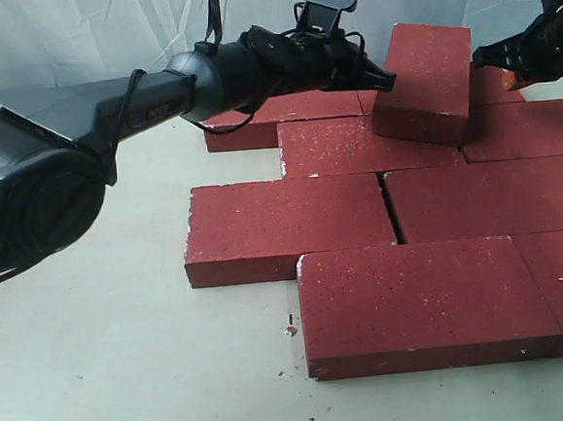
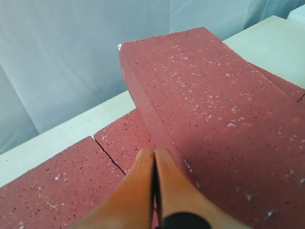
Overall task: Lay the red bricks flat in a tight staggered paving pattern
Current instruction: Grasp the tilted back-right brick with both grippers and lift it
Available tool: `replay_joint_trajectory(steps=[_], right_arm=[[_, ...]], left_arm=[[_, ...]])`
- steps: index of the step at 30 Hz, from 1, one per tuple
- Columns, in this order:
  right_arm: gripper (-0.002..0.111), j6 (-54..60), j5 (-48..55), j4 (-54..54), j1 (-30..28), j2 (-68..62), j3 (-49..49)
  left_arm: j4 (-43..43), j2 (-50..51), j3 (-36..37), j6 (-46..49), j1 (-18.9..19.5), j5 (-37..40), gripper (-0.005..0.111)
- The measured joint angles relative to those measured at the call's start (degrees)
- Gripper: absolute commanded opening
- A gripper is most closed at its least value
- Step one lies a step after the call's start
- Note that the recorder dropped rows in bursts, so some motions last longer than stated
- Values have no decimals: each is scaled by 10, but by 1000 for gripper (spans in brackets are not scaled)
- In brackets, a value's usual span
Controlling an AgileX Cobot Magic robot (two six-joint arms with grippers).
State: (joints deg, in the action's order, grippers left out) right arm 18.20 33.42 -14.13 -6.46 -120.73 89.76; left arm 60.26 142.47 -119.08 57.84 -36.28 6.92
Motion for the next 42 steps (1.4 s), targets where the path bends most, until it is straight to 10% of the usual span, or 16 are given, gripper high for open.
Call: replay_joint_trajectory(steps=[35,42], right_arm=[[-1,21,-4,-30,31,-31,9],[-1,25,63,43,62,41,10]], left_arm=[[89,92,-128,-7,1,95,0],[-9,71,-137,-60,2,96,0]])
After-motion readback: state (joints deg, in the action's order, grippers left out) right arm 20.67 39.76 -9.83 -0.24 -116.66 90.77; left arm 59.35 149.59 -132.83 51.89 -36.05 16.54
